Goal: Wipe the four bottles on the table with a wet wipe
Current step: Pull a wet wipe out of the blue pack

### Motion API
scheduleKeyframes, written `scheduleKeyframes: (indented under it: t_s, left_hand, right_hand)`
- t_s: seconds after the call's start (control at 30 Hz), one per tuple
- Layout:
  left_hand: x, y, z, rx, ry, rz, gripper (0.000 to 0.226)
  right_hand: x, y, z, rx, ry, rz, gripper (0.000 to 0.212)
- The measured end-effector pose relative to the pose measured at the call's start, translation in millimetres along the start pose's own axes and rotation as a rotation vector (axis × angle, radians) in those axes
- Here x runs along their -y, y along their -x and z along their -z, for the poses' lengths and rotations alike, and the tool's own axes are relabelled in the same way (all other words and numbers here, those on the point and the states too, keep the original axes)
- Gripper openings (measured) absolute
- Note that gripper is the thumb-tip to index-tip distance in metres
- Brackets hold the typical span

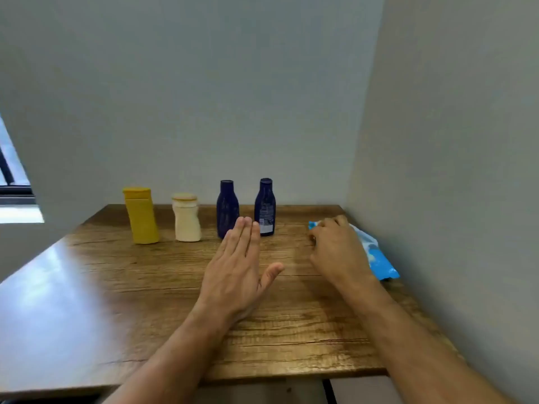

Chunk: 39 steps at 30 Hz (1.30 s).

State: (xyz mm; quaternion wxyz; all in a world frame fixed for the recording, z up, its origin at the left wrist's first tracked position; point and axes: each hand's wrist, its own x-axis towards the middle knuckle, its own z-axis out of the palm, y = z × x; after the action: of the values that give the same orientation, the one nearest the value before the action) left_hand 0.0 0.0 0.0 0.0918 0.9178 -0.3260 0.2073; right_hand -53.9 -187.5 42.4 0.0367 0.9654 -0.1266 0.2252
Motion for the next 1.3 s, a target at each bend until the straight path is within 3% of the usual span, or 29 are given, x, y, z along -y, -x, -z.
scheduleKeyframes:
  t_s: [0.17, 0.37, 0.73, 1.0, 1.2, 1.3]
  left_hand:
    - [-10, -23, -27, 0.02, 0.048, -0.021, 0.089]
    - [-7, -25, -36, 0.008, 0.065, -0.005, 0.093]
    - [-6, -24, -37, 0.011, 0.103, 0.026, 0.09]
    - [-6, -24, -35, 0.03, 0.131, 0.035, 0.088]
    - [-5, -25, -37, 0.037, 0.148, 0.045, 0.087]
    - [-6, -27, -36, 0.003, 0.22, 0.022, 0.08]
  right_hand:
    - [-25, 0, -12, 0.028, 0.016, -0.24, 0.046]
    - [-19, 7, -31, 0.095, -0.056, -0.42, 0.044]
    - [-40, -4, -33, 0.111, -0.219, -0.614, 0.048]
    - [-43, -8, -38, 0.12, -0.268, -0.617, 0.037]
    - [-30, -3, -13, -0.105, -0.292, -0.48, 0.027]
    - [-17, -19, -17, -0.237, -0.67, -0.494, 0.02]
